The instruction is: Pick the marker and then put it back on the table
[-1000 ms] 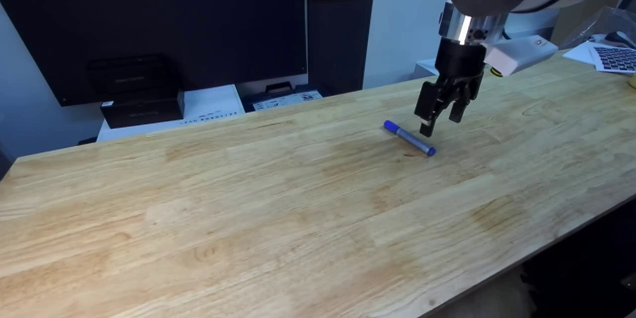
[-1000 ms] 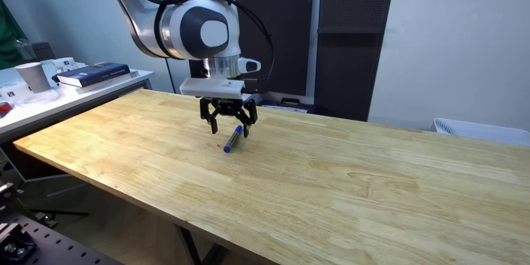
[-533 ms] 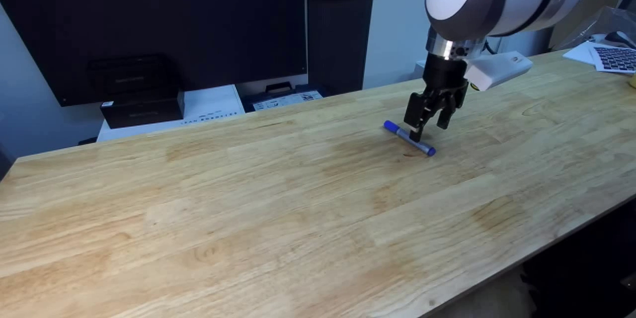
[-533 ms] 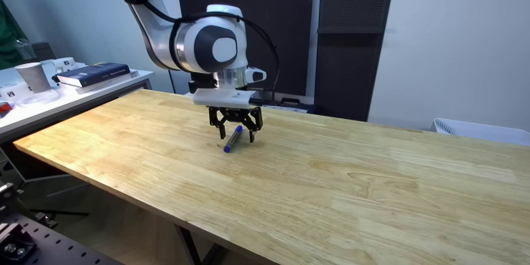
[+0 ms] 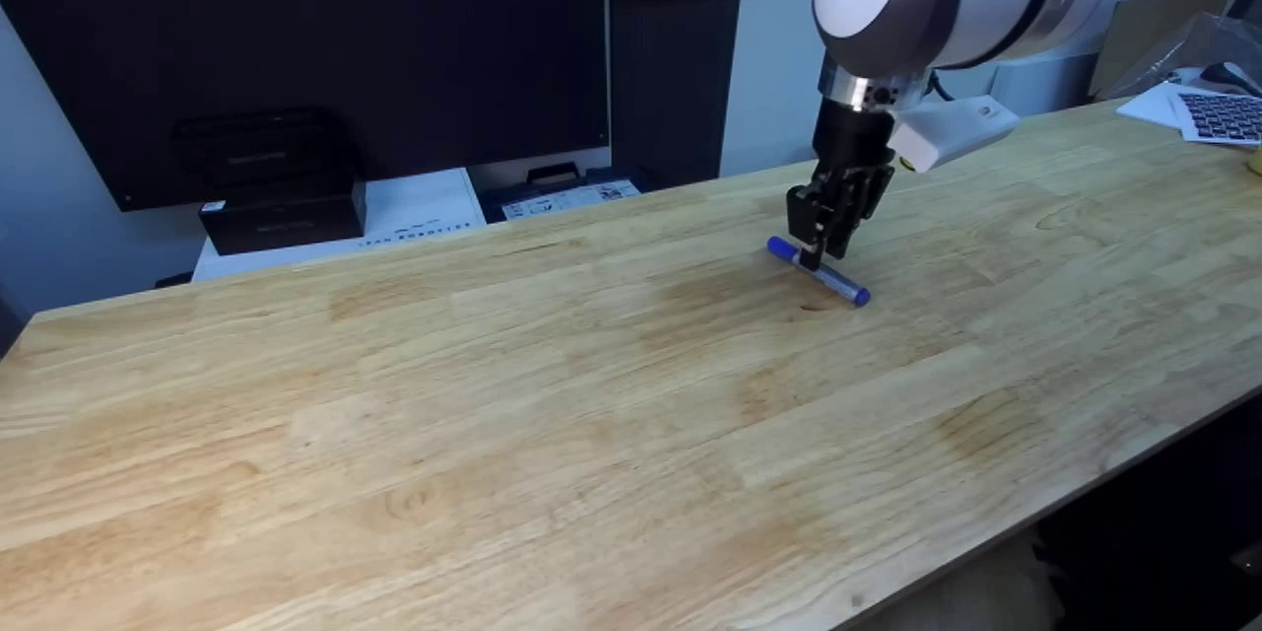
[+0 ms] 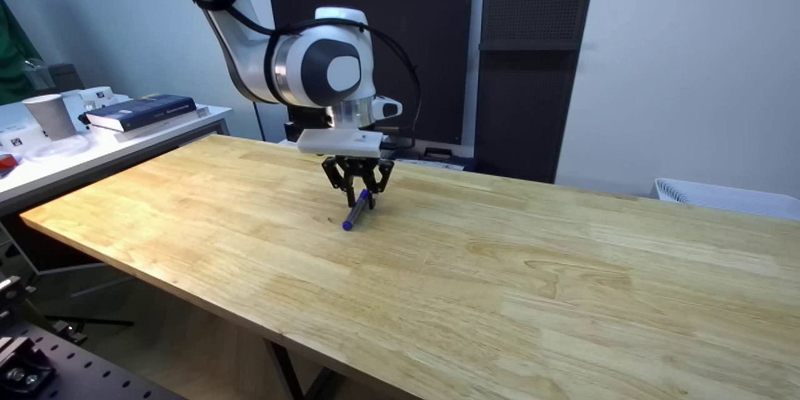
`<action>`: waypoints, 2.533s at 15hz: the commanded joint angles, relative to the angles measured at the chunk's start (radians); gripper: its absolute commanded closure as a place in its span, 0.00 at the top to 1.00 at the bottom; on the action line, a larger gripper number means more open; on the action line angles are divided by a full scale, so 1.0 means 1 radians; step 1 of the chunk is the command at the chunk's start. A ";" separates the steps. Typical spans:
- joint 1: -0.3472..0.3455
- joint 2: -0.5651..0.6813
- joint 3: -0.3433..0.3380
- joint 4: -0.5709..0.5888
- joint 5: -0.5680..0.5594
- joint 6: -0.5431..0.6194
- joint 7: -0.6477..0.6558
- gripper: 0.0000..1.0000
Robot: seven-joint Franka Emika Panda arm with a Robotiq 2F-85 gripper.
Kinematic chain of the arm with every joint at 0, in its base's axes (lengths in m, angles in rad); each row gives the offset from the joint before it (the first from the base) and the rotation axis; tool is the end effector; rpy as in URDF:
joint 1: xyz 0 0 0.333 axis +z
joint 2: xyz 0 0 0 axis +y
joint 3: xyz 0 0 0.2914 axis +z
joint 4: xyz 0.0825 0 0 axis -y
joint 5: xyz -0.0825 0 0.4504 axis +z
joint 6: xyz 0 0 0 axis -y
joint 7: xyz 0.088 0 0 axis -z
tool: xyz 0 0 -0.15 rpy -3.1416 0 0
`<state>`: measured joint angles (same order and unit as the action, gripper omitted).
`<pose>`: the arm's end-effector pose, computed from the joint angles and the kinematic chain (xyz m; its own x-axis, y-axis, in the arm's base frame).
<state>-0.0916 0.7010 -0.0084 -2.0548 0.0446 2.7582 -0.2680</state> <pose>0.5821 -0.0604 -0.0336 0.9917 0.1283 0.0052 0.1283 -0.9917 -0.0103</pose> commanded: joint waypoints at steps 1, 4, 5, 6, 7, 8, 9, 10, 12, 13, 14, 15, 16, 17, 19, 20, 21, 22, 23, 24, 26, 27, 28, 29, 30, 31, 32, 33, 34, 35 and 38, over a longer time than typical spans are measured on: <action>0.002 0.037 0.007 0.056 -0.029 -0.025 0.047 0.12; -0.005 0.044 0.020 0.063 -0.024 -0.026 0.040 0.03; -0.006 0.042 0.024 0.061 -0.023 -0.025 0.038 0.05; -0.008 0.034 0.028 0.054 -0.021 -0.023 0.034 0.05; -0.010 0.020 0.033 0.042 -0.020 -0.020 0.032 0.05; -0.011 0.007 0.038 0.032 -0.018 -0.021 0.031 0.05; -0.014 -0.012 0.044 0.017 -0.017 -0.022 0.026 0.05; -0.018 -0.041 0.052 -0.005 -0.013 -0.025 0.025 0.05; -0.022 -0.096 0.064 -0.045 -0.005 -0.029 0.026 0.05; -0.022 -0.127 0.068 -0.066 -0.001 -0.037 0.032 0.05; -0.019 -0.161 0.071 -0.088 0.003 -0.047 0.036 0.05; -0.016 -0.191 0.071 -0.106 0.004 -0.056 0.039 0.05; -0.016 -0.217 0.073 -0.121 0.008 -0.064 0.040 0.05; -0.025 -0.239 0.082 -0.130 0.019 -0.081 0.031 0.05; -0.059 -0.266 0.113 -0.138 0.072 -0.124 -0.007 0.05; -0.074 -0.270 0.126 -0.133 0.105 -0.149 -0.025 0.05; -0.078 -0.267 0.131 -0.123 0.130 -0.173 -0.032 0.05; -0.076 -0.256 0.134 -0.106 0.146 -0.197 -0.035 0.05; -0.072 -0.248 0.134 -0.094 0.158 -0.212 -0.037 0.05; -0.066 -0.234 0.134 -0.080 0.164 -0.225 -0.035 0.05; -0.044 -0.201 0.123 -0.055 0.150 -0.233 -0.014 0.05; -0.034 -0.185 0.117 -0.045 0.140 -0.231 -0.003 0.05; -0.023 -0.164 0.110 -0.032 0.128 -0.225 0.008 0.05; -0.012 -0.142 0.104 -0.019 0.118 -0.219 0.018 0.05; -0.002 -0.120 0.099 -0.005 0.108 -0.216 0.028 0.05; 0.010 -0.097 0.093 0.010 0.097 -0.210 0.037 0.05; 0.022 -0.079 0.086 0.020 0.084 -0.196 0.046 0.05; 0.041 -0.060 0.073 0.030 0.062 -0.175 0.063 0.05; 0.059 -0.043 0.058 0.038 0.038 -0.152 0.080 0.05; 0.082 -0.029 0.039 0.044 0.008 -0.124 0.105 0.05; 0.125 0.006 0.006 0.059 -0.047 -0.061 0.154 0.05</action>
<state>-0.0131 0.6678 0.0352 -2.0377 0.0518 2.6641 -0.1943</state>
